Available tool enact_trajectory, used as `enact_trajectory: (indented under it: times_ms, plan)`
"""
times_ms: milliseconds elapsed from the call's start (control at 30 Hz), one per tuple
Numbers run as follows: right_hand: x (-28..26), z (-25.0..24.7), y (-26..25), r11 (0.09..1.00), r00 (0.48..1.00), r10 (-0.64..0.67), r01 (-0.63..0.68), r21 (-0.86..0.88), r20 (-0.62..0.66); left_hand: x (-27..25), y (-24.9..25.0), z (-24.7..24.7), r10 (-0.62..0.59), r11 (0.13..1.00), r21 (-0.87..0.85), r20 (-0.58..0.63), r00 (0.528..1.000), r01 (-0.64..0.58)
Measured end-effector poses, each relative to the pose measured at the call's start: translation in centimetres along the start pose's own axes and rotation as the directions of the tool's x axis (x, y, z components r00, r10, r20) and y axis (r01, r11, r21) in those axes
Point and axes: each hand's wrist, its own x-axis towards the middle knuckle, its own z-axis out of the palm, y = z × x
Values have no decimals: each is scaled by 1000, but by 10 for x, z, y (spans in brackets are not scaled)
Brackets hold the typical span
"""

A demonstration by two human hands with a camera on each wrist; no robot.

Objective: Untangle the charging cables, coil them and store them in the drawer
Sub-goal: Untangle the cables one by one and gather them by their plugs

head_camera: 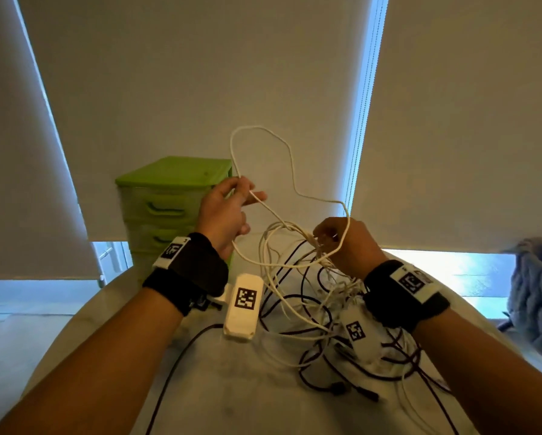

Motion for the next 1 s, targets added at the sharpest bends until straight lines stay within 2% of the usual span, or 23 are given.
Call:
enact_trajectory:
  times_ms: [67, 133, 233, 367, 433, 533, 600, 667, 733, 767, 800, 833, 867, 933, 1000]
  plan:
    - [1, -5, 3, 998, 995, 6, -13, 65, 102, -4, -5, -4, -93, 984, -143, 79, 993, 103]
    - [-4, -1, -2, 990, 982, -5, -21, 138, 189, -7, -9, -4, -115, 979, -152, 128, 985, 134]
    - [-14, 14, -4, 993, 983, -111, 114, -15, 147, -10, -9, -1, -101, 990, -80, 207, 973, 120]
    - [-9, -6, 1, 992, 989, -120, 117, 40, 89, -16, -4, -15, -112, 990, 117, 313, 943, 79]
    - [-7, -21, 1, 990, 986, -144, 144, 3, 80, -19, -3, -25, -125, 981, 183, 323, 938, 67]
    - [-12, -21, -7, 949, 971, -211, 231, -215, 113, -25, -5, -32, -117, 975, 217, 307, 945, 50]
    - [-11, -21, -9, 957, 978, -181, 200, -210, 108, -26, -9, -35, -98, 971, 239, 272, 957, 31]
    - [-5, -27, -7, 990, 990, -116, 121, -71, 78, -23, -11, -44, -86, 970, 241, 202, 976, 36]
    - [-1, -39, -3, 979, 995, 73, -84, 183, 68, -19, -13, -56, -52, 949, 315, 141, 989, 5]
    - [-1, -44, -2, 907, 975, 192, -221, 357, 115, -17, -13, -61, -9, 912, 406, 146, 989, -52]
    - [-3, -46, -3, 797, 941, 288, -340, 499, 181, -17, -13, -64, 29, 847, 517, 192, 981, -126]
    - [-3, -47, -3, 701, 911, 344, -410, 584, 227, -16, -14, -64, 36, 744, 638, 262, 964, -201]
    - [-2, -47, -4, 628, 892, 379, -444, 639, 248, -17, -15, -62, 23, 606, 750, 316, 948, -265]
    - [3, -46, -4, 519, 877, 413, -449, 728, 246, -20, -15, -52, 47, 344, 880, 333, 942, -328]
    - [10, -47, 3, 483, 860, 481, -422, 767, 171, -23, -11, -45, 98, 255, 911, 309, 946, -324]
